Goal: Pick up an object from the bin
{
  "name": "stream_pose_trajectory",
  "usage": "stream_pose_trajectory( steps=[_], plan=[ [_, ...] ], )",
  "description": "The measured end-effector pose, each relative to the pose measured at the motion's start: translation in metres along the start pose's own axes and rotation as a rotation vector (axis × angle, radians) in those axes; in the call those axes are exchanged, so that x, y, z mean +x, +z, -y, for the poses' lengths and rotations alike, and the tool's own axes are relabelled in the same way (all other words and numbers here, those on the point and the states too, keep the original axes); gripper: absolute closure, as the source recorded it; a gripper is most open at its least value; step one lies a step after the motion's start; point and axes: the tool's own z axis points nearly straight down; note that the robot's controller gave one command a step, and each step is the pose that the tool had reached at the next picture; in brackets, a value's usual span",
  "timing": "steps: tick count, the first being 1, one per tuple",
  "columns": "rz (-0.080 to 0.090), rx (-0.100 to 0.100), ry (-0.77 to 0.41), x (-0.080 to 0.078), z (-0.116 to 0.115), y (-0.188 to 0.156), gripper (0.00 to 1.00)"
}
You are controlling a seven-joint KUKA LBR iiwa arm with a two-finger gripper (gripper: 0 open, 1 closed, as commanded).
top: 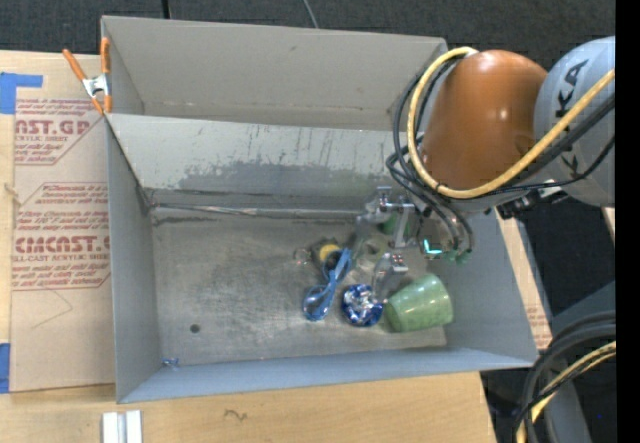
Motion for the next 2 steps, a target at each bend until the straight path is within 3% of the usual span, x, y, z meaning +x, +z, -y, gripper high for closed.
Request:
stream_pose_trajectory(
  steps=[1, 2],
  plan=[
    [0.015, 0.001, -0.074, -0.0085, 0.0260, 0.1520, 0.00],
    [0.001, 0.000, -0.076, -0.0063, 0.0253, 0.1489, 1.00]
  ],
)
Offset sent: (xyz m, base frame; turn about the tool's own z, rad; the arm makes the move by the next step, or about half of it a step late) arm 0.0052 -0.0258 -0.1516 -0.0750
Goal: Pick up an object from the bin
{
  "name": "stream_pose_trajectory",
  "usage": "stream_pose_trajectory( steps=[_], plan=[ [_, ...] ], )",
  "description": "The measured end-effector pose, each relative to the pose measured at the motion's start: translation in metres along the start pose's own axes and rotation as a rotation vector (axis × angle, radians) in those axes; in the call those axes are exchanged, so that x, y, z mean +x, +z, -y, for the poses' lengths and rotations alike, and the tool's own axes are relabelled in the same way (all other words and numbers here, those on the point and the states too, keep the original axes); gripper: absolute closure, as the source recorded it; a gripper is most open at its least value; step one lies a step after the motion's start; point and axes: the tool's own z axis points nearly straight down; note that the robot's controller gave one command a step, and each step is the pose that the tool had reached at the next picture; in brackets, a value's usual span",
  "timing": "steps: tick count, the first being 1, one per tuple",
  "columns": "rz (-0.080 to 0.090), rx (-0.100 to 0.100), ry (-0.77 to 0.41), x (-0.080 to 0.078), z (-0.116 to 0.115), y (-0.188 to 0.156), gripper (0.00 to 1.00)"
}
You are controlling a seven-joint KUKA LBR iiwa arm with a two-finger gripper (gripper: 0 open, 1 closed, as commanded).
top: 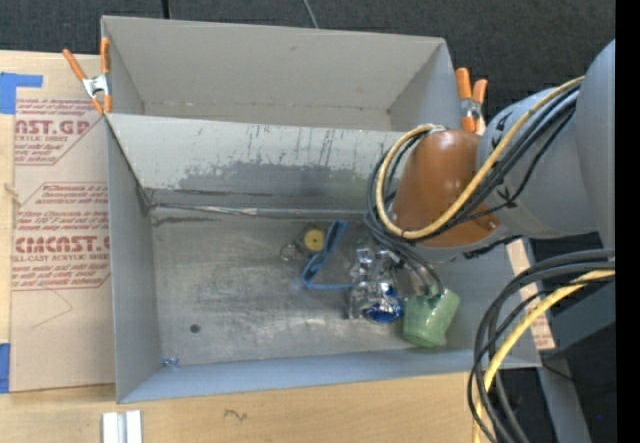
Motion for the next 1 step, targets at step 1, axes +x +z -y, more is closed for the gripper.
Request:
stream_pose_trajectory(
  steps=[1],
  plan=[
    [0.014, 0.003, -0.344, -0.0181, -0.0251, -0.1450, 1.00]
  ],
)
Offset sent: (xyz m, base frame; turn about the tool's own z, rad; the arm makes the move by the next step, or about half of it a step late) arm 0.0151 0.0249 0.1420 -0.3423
